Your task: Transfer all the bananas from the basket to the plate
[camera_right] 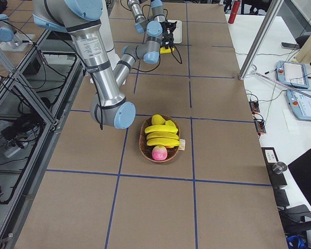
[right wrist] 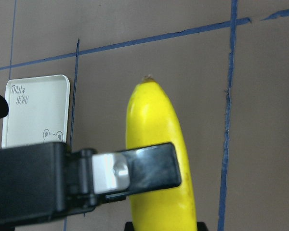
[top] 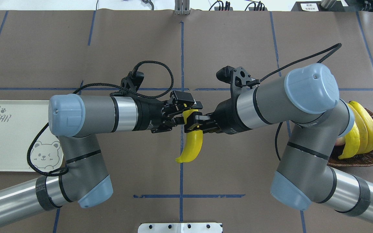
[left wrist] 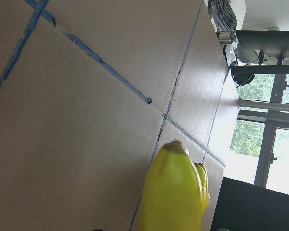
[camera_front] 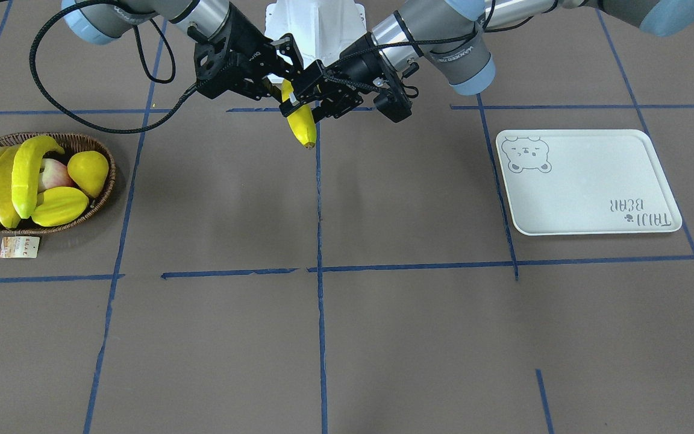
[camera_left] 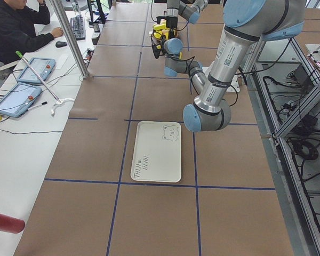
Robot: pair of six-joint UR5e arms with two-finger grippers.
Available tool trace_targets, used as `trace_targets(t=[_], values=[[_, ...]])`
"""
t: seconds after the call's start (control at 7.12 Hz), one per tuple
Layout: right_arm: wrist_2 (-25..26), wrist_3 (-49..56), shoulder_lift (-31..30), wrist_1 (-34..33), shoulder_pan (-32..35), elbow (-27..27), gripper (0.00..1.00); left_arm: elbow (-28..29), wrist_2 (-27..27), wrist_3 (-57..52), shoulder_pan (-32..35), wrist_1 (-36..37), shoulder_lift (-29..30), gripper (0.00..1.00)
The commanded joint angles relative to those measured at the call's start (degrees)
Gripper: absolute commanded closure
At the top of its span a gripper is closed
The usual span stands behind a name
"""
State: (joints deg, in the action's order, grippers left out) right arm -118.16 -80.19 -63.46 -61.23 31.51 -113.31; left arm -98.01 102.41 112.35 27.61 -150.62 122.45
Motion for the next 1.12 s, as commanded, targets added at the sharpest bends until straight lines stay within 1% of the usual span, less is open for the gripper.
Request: trace_targets(t=[0.0, 0.14, 0.56, 0.7, 0.84, 0.98], values=[[-0.14, 0.38, 0.01, 0.06, -0.31, 0.19, 0.26, -0.25, -0.02, -0.37, -0.01, 0.07, -0.36, 0.97], [-0.05, -0.22, 0.09, 0.14, -0.48, -0.16, 0.0, -0.17, 0.07, -0.55, 0.08, 0.07, -0.45, 0.97], [-0.05, -0.14, 0.01, 0.15, -0.22, -0.78, 0.0, -0.25, 0.15, -0.55, 0.69, 0.33, -0.54, 0.99], [-0.05, -0.05, 0.0, 0.14, 0.04, -1.04, 0.0, -0.25, -0.02, -1.6, 1.74, 5.55, -0.72, 1.0], [-0.05, -0.05, 0.0, 0.14, 0.65, -1.13, 0.0, -1.3, 0.5, -9.0, 3.49, 14.13, -1.94, 1.0], [-0.14, -0.05, -0.08, 0.06, 1.44, -1.21, 0.0, -5.05, 1.2, -17.69, 4.29, 26.31, -4.3, 1.0]])
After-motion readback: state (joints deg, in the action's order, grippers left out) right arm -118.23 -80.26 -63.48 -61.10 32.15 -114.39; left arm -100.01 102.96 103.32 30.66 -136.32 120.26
